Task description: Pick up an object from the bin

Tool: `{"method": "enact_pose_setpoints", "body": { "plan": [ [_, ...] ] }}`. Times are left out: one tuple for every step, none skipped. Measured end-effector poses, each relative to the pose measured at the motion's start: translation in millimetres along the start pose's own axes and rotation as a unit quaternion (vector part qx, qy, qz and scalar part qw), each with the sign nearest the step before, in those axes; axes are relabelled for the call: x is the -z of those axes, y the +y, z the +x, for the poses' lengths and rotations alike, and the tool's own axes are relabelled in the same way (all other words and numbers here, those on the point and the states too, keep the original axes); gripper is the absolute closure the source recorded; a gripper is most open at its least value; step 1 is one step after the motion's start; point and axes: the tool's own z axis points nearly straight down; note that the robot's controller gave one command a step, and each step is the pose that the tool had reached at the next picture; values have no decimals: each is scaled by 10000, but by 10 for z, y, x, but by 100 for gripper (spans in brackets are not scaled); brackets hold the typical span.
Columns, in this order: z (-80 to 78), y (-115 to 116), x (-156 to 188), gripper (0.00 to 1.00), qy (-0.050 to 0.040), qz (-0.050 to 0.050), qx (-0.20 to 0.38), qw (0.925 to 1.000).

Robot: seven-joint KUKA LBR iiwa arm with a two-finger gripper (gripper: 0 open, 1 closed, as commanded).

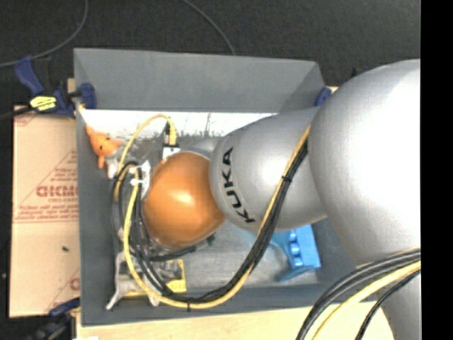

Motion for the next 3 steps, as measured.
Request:
{"method": "enact_pose_setpoints", "body": {
  "plan": [
    [0, 0, 0, 100, 0, -2, -5, 10000],
    [2, 3, 28, 100, -5, -3, -8, 10000],
    [4, 1, 154, 100, -5, 0, -13, 10000]
  ]
}}
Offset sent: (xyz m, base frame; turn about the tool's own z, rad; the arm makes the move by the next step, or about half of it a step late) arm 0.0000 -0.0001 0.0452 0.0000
